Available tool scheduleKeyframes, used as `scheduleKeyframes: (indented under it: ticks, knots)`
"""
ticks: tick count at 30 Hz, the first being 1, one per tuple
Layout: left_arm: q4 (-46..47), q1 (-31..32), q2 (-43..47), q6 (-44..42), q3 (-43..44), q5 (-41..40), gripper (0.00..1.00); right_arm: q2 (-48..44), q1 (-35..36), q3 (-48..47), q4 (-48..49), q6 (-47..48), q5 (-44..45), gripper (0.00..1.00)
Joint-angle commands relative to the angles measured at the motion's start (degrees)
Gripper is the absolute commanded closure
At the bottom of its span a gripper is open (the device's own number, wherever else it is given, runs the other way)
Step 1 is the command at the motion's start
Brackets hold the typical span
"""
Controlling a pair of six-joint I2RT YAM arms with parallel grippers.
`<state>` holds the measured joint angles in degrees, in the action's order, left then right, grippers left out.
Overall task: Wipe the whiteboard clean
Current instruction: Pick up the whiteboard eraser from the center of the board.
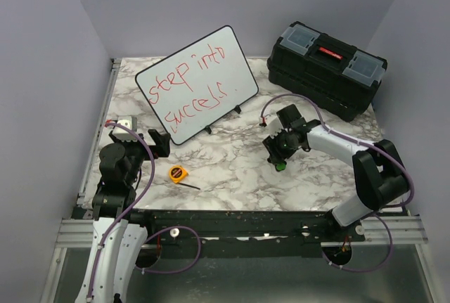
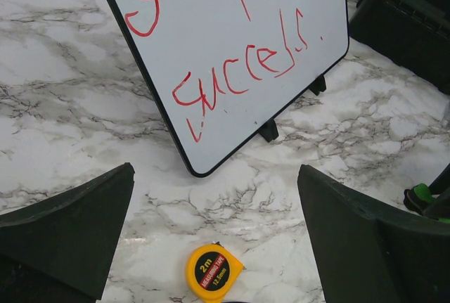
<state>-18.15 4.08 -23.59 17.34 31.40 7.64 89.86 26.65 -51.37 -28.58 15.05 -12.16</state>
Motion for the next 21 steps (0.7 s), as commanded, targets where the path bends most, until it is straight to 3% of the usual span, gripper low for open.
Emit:
scheduleKeyframes:
  ticks: [1,7,12,16,21]
  knots:
    - [0.0,-0.2,0.0,-0.6,1.6,1.3,0.01,1.2,0.8,0.0,-0.9,0.2,3.4,0.49]
    - [0.0,-0.2,-0.1,-0.6,1.6,1.3,0.01,2.2,1.0,-0.2,-1.3,0.4,4.0,0.54]
    - [0.0,-0.2,0.0,-0.6,1.6,1.3,0.01,2.6,1.5,-0.8,-1.9,0.7,4.1,0.7]
    - [0.0,-0.2,0.2,-0.6,1.6,1.3,0.01,2.1,1.5,-2.0,-2.4,1.6,5.3,0.91]
    - [0.4,-0.2,-0.1,0.1,1.3,2.2,0.01,-2.0,1.3,-6.2,-2.8,3.2,1.7,0.99]
